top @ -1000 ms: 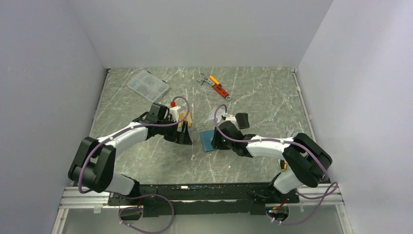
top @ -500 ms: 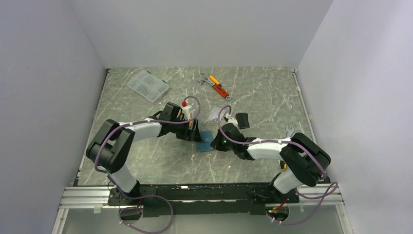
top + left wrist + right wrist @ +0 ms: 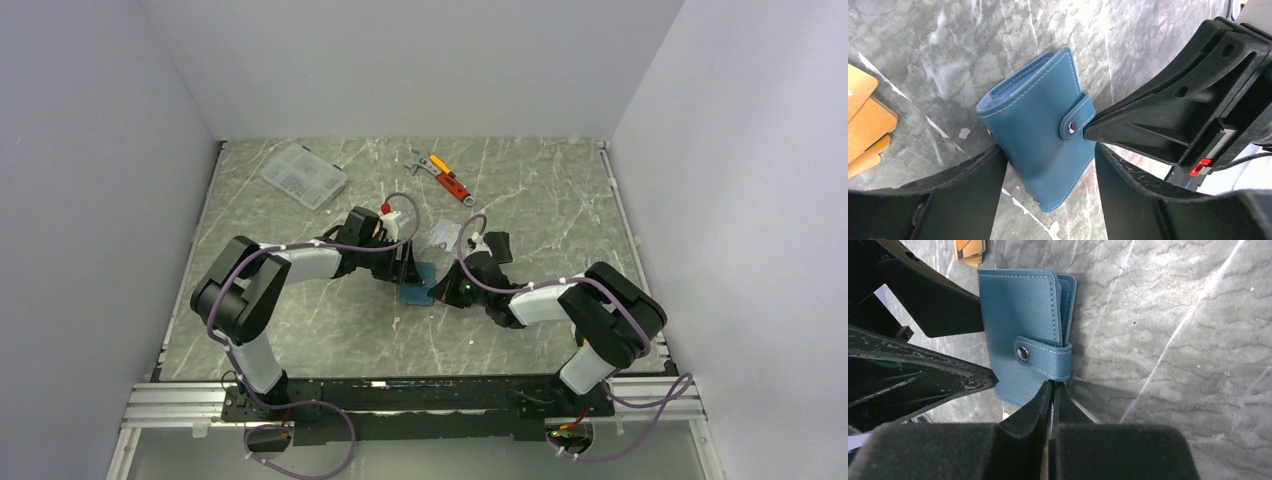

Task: Put the credit cards into the card holder
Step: Open the card holder at the center of the board, then pick up the credit card from the center of the board.

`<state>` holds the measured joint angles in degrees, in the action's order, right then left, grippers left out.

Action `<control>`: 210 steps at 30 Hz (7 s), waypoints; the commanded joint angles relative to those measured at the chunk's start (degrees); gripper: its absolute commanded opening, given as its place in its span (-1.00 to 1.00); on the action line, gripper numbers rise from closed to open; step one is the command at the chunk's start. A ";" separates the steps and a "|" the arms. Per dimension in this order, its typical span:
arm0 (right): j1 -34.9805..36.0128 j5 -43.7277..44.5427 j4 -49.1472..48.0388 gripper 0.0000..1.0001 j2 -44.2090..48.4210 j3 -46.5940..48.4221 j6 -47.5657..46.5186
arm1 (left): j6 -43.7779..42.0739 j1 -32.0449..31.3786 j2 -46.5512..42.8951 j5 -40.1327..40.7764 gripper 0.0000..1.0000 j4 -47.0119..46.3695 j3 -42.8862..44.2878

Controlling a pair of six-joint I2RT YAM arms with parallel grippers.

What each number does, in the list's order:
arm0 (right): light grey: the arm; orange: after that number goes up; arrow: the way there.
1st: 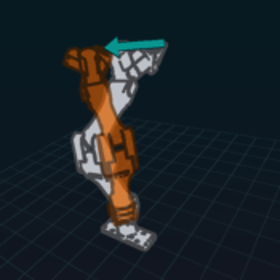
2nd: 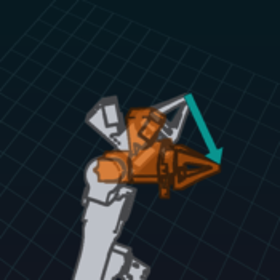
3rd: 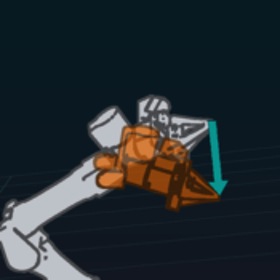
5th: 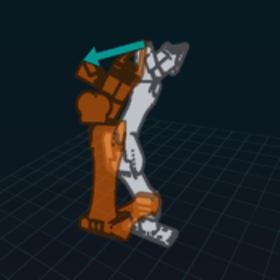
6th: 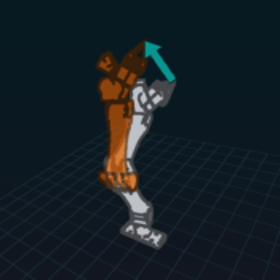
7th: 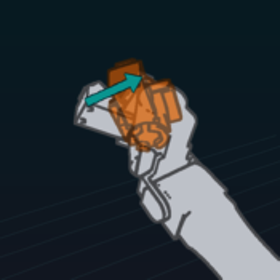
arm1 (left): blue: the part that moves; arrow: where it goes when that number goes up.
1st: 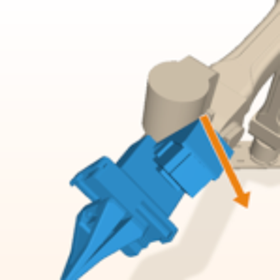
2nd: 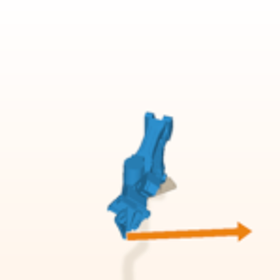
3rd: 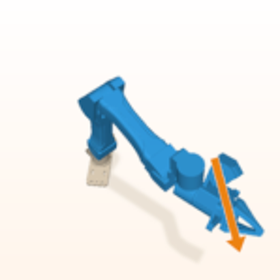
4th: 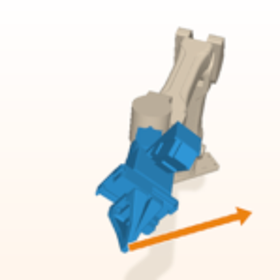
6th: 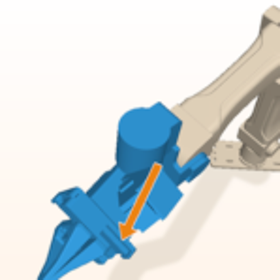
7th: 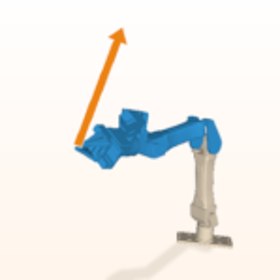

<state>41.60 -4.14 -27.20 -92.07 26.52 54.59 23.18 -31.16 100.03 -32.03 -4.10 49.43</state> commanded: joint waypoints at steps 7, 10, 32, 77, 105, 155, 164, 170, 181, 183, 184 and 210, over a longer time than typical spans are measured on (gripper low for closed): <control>-0.12 4.10 15.42 -1.00 -6.21 -0.98 -4.12 | 3.44 -1.58 -1.34 -7.73 -0.26 -4.66 -2.30; -0.13 5.09 15.61 -1.00 -3.99 -1.68 -4.69 | 2.18 -1.62 -1.82 -7.69 -0.69 -4.51 -2.49; 19.98 34.41 40.12 0.27 25.99 21.43 -33.29 | 4.20 3.59 -12.86 -20.53 -1.00 15.28 7.56; 31.25 70.28 29.05 -1.00 15.03 23.74 -41.51 | 12.15 5.70 -20.73 -25.98 -1.00 10.47 2.19; 23.34 51.81 43.69 0.25 25.57 21.43 -19.11 | 11.52 7.25 -18.00 -20.11 -1.00 8.44 -1.28; 15.09 23.12 36.51 0.04 8.16 15.52 -12.75 | 6.08 -1.43 -10.50 -1.60 0.44 10.97 -5.45; 15.05 25.56 35.69 -0.59 11.49 11.07 -9.79 | -2.15 -1.41 -13.61 2.21 0.46 15.21 -1.87; 14.81 25.11 34.19 -0.97 12.90 7.81 -7.86 | -8.13 -6.13 -13.75 8.23 0.62 20.42 3.79; 13.92 22.89 41.07 -0.16 25.65 4.70 -8.92 | -12.89 -0.68 -10.85 10.08 0.73 29.06 15.21; 12.24 21.79 41.15 0.11 27.85 6.44 -10.76 | -14.19 2.25 -11.20 10.96 0.76 29.43 16.02; 10.93 20.79 40.61 0.18 28.01 7.82 -11.79 | -14.96 3.76 -11.11 11.53 0.77 29.19 16.34; -7.11 -10.52 19.81 -0.06 -23.92 49.87 -17.27 | -11.02 16.64 10.03 8.26 0.53 18.23 22.98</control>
<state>34.89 -10.70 -3.27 -115.00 73.19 36.03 10.44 -14.59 108.55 -20.78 16.67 70.48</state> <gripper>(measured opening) 0.475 0.794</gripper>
